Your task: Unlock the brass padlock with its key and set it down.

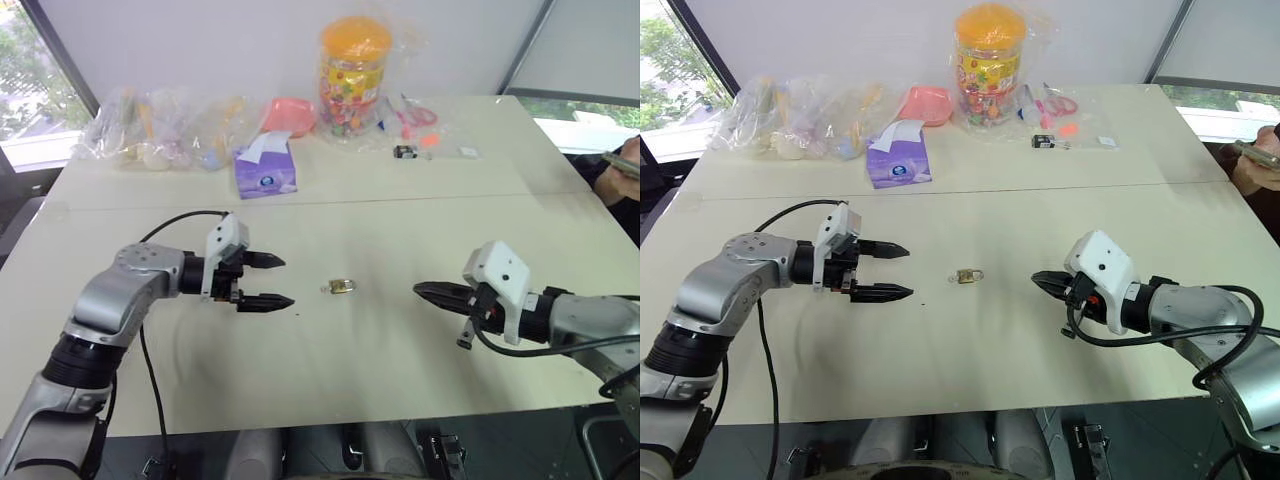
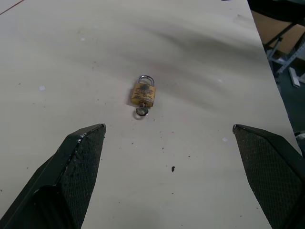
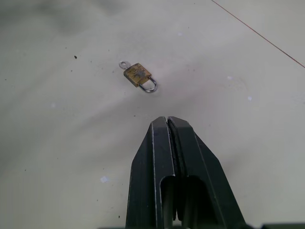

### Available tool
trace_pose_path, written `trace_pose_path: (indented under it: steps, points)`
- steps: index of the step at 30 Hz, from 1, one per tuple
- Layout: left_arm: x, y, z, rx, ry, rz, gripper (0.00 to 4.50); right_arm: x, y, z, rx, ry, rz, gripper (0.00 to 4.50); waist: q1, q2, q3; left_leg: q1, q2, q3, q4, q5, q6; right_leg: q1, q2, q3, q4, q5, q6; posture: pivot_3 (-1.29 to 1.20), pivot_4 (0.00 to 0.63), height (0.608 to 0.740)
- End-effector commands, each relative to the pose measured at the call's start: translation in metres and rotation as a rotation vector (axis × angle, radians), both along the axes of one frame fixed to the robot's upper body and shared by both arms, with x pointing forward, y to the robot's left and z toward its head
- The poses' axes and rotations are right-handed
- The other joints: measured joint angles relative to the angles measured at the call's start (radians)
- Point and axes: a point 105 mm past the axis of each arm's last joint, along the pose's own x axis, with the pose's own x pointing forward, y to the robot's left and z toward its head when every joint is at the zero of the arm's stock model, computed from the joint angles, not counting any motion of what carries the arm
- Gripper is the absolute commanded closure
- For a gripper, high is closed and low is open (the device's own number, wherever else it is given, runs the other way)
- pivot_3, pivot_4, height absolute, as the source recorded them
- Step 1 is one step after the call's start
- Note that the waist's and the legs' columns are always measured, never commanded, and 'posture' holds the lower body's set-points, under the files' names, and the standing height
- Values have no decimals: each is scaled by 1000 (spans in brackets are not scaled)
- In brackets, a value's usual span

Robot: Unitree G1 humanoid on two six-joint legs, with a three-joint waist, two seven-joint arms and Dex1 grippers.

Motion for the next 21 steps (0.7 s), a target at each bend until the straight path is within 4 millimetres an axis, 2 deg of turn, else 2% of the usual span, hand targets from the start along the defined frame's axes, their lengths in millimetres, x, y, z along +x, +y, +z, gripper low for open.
trace_pose_path:
  steps: [1, 3, 6, 9, 13, 17, 21]
  points:
    - [-2, -2, 11, -18, -36, -14, 25, 3, -1, 5, -12, -29, 12, 4500, 0, 0, 0, 0, 0, 0, 0, 0, 0, 0, 0, 0, 0, 0, 0, 0, 150, 737]
    - [-2, -2, 11, -20, -34, -16, 25, 5, -1, 4, -17, -31, 18, 4500, 0, 0, 0, 0, 0, 0, 0, 0, 0, 0, 0, 0, 0, 0, 0, 0, 150, 737]
    - [-1, -2, 11, -20, -36, -16, 0, 8, -1, 5, -16, -35, 26, 3658, -1, 0, 0, 0, 0, 0, 0, 0, 0, 0, 0, 0, 0, 0, 0, 0, 150, 737]
    - [0, -3, 12, -27, -44, -11, 0, 14, 2, 6, -24, -38, 58, 2054, -1, 0, 0, 0, 0, 0, 0, 0, 0, 0, 0, 0, 0, 0, 0, 0, 150, 737]
    - [1, -6, 10, -32, -40, -15, 0, 27, 20, 5, -34, -30, 157, 52, -4, 0, 0, 1, 0, 1, 1, 0, 0, 0, 0, 0, 1, 1, 0, 0, 150, 737]
    - [-4, -9, 7, -14, -33, -47, 0, 40, 36, -8, -101, -13, 273, 52, -4, 0, 0, 1, 0, 1, 1, 0, 0, 0, 1, 0, 2, 1, 0, 0, 150, 737]
    - [-8, -5, -1, 53, -59, -63, 0, 64, 50, -22, -134, -4, 342, 52, -7, 0, 0, 1, 0, 1, 1, 0, 0, 0, 0, 0, 2, 1, 1, 0, 150, 737]
